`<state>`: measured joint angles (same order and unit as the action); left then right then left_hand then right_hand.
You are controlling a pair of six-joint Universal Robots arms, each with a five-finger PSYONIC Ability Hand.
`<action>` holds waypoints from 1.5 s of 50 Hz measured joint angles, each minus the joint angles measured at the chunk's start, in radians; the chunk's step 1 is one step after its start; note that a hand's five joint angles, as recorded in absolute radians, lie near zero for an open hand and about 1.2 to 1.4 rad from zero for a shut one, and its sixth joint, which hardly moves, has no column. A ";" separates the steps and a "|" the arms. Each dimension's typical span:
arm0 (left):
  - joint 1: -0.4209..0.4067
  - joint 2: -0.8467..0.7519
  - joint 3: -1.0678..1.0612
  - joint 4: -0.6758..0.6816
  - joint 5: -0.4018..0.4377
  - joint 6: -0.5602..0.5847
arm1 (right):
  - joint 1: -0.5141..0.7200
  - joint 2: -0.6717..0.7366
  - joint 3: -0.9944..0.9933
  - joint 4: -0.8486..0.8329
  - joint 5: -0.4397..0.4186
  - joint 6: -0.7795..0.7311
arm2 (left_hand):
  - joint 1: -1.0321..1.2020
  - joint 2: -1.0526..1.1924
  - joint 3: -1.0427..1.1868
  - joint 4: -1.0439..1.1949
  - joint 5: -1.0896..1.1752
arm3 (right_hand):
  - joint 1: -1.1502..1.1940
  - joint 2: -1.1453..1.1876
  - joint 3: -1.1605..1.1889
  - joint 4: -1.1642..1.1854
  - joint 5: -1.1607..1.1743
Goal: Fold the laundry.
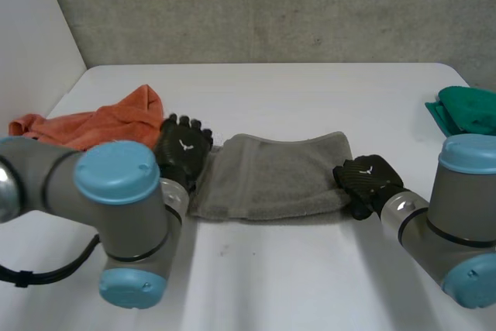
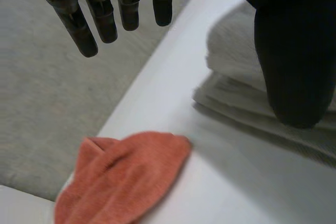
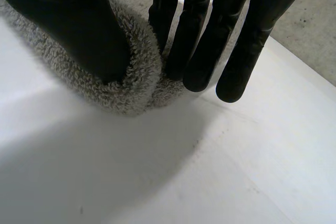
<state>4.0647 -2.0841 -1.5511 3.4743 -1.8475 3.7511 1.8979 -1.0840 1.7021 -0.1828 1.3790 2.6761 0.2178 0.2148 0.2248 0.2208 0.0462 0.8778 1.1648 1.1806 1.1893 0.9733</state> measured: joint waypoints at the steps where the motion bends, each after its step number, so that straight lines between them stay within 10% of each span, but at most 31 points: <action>1: 0.000 0.018 -0.009 0.000 0.000 -0.008 | -0.004 -0.008 0.008 0.001 -0.002 -0.010 | 0.000 0.000 0.000 0.000 0.000 | 0.000 0.000 0.000 0.000 0.000; 17: 0.018 0.249 -0.128 -0.006 0.027 -0.149 | -0.070 -0.148 -0.030 0.188 0.064 -0.415 | 0.000 0.000 0.000 0.000 0.000 | 0.022 0.000 0.000 0.000 0.000; 29: 0.084 0.252 -0.134 -0.002 0.053 -0.150 | 0.325 -0.036 -0.283 0.176 0.004 -0.434 | 0.000 0.000 0.000 0.000 0.000 | 0.037 0.009 0.000 0.001 0.010; 34: 0.086 0.246 -0.115 0.004 0.059 -0.155 | 0.397 0.023 -0.293 0.167 -0.046 -0.424 | 0.000 0.000 0.000 0.000 0.000 | -0.346 -0.490 -0.476 -0.477 -0.439; 38: 0.078 0.229 -0.073 0.009 0.061 -0.166 | 0.427 0.059 -0.293 0.159 -0.053 -0.345 | 0.000 0.000 0.000 0.000 0.000 | -0.666 -0.922 -0.938 -0.942 -0.893; 52: -0.093 0.037 0.132 -0.007 0.164 -0.361 | 0.116 -0.103 -0.226 0.157 0.028 0.374 | 0.000 0.000 0.000 0.000 0.000 | -0.678 -0.946 -0.966 -0.958 -0.915; 75: -0.098 -0.216 0.287 -0.256 0.111 -0.302 | 0.105 0.158 -0.351 0.258 -0.013 0.340 | 0.000 0.000 0.000 0.000 0.000 | -0.678 -0.946 -0.966 -0.958 -0.915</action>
<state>3.9666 -2.3001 -1.2645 3.2178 -1.7364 3.4490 2.0032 -0.9256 1.3514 0.0751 1.3660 3.0161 0.2178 0.2148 0.2248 0.2209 0.0462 0.1995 0.2192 0.2143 0.2311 0.0586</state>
